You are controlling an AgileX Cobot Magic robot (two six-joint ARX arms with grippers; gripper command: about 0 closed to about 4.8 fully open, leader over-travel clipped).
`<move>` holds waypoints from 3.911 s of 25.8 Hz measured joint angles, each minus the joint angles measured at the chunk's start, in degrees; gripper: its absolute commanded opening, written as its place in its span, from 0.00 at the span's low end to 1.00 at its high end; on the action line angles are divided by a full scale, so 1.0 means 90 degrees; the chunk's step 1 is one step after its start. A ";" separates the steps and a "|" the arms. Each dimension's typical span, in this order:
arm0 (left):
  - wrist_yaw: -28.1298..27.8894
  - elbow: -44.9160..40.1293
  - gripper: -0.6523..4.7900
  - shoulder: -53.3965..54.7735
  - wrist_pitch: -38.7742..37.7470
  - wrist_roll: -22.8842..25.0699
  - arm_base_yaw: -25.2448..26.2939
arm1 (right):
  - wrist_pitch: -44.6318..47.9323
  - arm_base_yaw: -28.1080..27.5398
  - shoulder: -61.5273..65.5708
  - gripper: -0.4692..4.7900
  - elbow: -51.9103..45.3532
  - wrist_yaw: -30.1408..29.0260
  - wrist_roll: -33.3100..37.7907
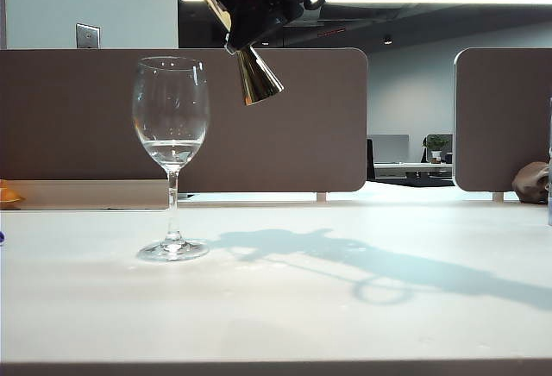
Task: Pick up the jigger and pour the water inside into the glass.
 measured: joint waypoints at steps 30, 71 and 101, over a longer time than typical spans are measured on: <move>0.0005 0.0000 0.11 0.0000 0.0000 0.0000 0.0000 | 0.0102 0.0231 0.0644 0.08 0.0556 0.0170 -0.1362; 0.0005 0.0000 0.11 0.0000 0.0000 0.0000 0.0000 | 0.0512 0.0301 0.0646 0.08 0.0556 0.0170 -0.5814; 0.0005 0.0000 0.11 0.0000 0.0000 0.0000 0.0000 | 0.1620 0.0384 0.0646 0.08 0.0549 0.0493 -0.7594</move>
